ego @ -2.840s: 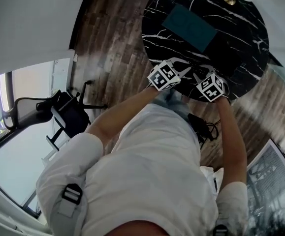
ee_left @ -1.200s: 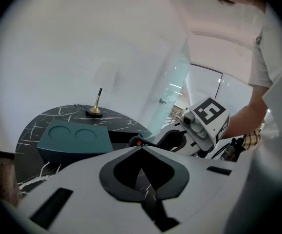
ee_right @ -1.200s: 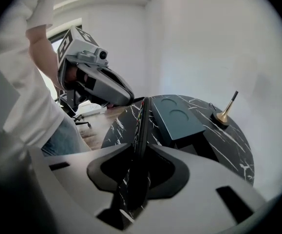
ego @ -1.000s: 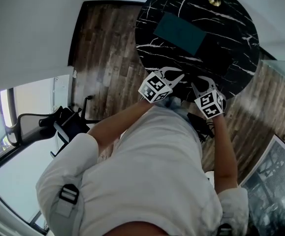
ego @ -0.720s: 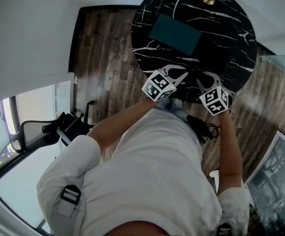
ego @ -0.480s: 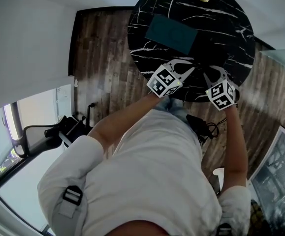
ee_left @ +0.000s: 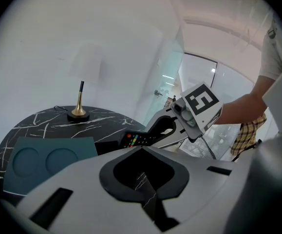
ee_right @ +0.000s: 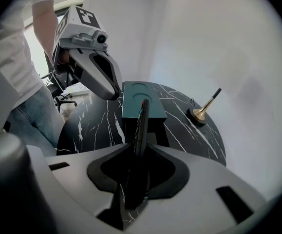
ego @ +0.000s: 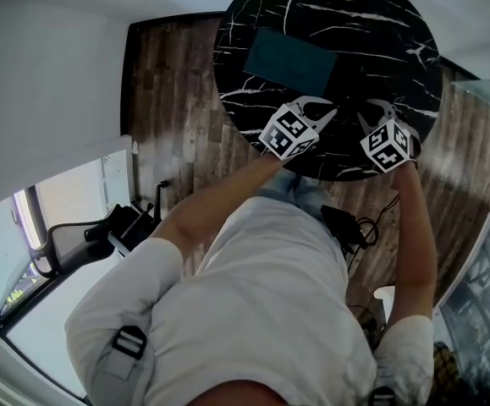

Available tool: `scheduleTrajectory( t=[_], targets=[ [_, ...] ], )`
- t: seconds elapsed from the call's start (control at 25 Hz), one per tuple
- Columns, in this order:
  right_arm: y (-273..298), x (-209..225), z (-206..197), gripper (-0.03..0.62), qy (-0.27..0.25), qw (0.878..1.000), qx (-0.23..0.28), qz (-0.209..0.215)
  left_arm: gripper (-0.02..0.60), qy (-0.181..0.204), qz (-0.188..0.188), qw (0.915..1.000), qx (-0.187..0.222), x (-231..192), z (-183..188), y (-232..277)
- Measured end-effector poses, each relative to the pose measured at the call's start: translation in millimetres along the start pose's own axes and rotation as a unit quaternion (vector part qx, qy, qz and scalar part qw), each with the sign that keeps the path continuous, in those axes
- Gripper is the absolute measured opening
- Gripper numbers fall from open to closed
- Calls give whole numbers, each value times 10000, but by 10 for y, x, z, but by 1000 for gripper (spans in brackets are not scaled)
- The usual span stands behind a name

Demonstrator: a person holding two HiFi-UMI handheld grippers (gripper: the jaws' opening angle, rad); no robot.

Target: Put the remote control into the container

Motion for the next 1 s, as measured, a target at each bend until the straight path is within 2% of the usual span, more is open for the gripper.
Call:
scheduleTrajectory(
  t=[0.4,0.76,1.0],
  targets=[
    [826,110,-307,95,-172,9954,-555,763,2,-152,126,9988,-439,-425,-267,538],
    [1038,25,-354,95,-213,9872,-588,1468,2,-221,111,9982,-547,-510,-359,684],
    [1103,52,-414,95,-160,9864,-686,1483,2,-195,91,9983,-535,-484,-353,690]
  ],
)
Point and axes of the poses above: the fingertips, and each gripper's own axes: y forward along the fingers, x to its right, z out of its top, the point moved 2 cm from there along -y, backward along the fingers, and after that the axes turned 8 degrees about -x, right-handed, at the moved point
